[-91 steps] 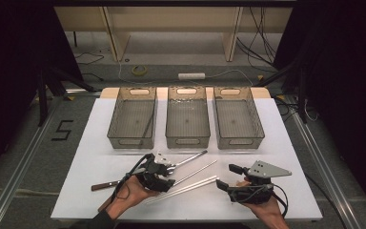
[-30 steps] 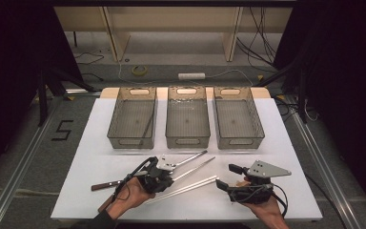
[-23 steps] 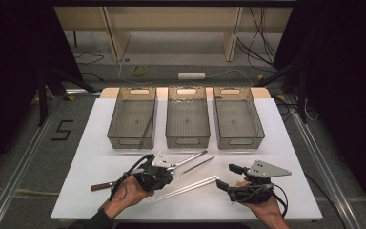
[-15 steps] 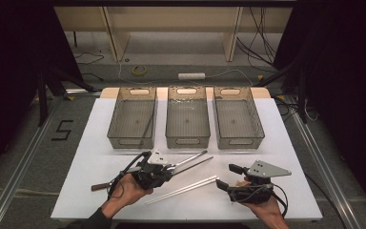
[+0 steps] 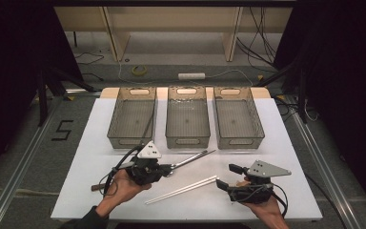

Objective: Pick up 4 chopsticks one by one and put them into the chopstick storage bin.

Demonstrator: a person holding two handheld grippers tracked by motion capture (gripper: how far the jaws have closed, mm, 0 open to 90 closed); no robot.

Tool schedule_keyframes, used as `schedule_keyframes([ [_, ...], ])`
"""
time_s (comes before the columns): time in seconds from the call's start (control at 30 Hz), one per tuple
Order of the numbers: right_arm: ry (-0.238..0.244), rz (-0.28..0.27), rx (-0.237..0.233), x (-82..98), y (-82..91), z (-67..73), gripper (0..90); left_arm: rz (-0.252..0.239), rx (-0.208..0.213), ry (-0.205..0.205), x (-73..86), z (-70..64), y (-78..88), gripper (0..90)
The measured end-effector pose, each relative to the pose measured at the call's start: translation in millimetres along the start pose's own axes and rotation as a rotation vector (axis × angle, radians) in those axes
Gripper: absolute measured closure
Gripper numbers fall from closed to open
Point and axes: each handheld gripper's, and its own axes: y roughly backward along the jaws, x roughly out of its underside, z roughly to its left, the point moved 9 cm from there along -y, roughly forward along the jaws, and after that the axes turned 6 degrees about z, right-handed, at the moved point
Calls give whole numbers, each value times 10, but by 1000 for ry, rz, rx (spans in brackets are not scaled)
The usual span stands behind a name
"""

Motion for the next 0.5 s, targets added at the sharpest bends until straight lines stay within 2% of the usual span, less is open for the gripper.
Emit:
schedule_keyframes([
  [0.17, -2, -1, -1, 0, 2, -4, 269, -37, 2, 16, -86, 56, 115, 843],
  [0.5, -12, -1, 0, 5, 3, -22, 269, -120, -39, 56, -296, 319, 358, 843],
])
